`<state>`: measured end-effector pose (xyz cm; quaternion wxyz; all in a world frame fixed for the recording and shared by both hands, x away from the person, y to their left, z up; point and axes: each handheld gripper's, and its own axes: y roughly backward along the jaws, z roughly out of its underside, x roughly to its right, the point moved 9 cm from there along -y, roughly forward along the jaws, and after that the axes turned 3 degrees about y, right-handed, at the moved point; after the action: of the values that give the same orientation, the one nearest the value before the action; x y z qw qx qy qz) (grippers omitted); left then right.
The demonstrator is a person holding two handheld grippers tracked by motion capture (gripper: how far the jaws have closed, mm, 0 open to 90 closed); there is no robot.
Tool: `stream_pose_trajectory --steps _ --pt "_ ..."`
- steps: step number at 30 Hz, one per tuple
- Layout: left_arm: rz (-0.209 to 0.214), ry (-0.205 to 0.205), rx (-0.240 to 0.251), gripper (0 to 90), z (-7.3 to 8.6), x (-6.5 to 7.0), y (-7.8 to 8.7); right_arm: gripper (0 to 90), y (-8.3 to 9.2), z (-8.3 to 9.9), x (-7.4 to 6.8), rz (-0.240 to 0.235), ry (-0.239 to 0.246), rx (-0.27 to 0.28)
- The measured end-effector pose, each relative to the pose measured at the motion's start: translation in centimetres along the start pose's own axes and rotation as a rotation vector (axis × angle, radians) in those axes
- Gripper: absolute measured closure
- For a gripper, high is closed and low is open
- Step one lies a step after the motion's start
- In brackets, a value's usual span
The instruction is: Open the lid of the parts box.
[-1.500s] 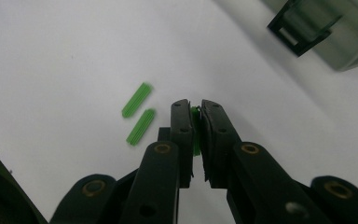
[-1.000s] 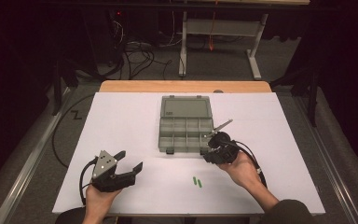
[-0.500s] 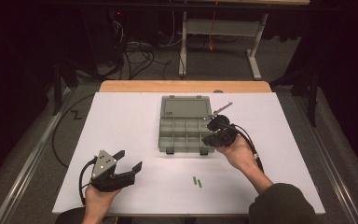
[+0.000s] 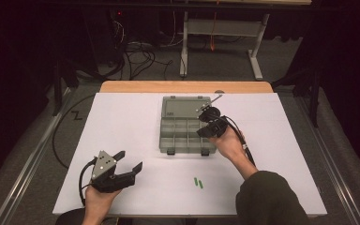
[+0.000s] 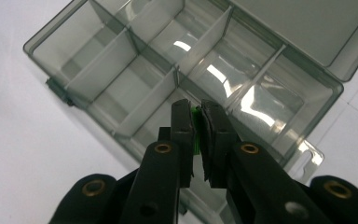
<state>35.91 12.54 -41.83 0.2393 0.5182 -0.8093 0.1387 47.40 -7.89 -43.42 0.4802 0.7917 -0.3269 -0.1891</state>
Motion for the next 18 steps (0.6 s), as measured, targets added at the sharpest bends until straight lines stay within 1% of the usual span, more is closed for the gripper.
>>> stream_pose_trajectory --steps 1,4,8,9,12,13,18 --pt "0.001 0.000 0.000 24.9 0.0 0.0 0.0 86.2 -0.2 -0.2 0.2 0.003 0.012 0.002" --pt "0.002 0.000 0.000 24.9 0.0 0.0 0.0 86.2 -0.6 -0.7 0.3 0.009 0.000 0.001" --pt "0.003 0.000 0.001 25.0 0.0 0.0 0.0 86.2 -1.1 -1.3 0.5 0.016 -0.002 0.007" --pt "0.003 0.001 0.001 24.9 0.0 0.0 0.0 86.2 -1.2 -1.4 0.6 0.019 -0.010 0.001" --pt "0.003 0.001 0.002 24.9 0.0 0.0 0.0 86.2 -1.5 -1.6 0.8 0.025 -0.005 -0.001" --pt "0.004 0.002 0.002 24.9 0.0 0.0 0.0 86.2 -1.6 -1.6 0.9 0.028 -0.012 -0.005" --pt "0.005 0.001 0.001 24.9 0.0 0.1 0.0 86.1 -2.0 -2.0 1.3 0.039 -0.016 -0.008"
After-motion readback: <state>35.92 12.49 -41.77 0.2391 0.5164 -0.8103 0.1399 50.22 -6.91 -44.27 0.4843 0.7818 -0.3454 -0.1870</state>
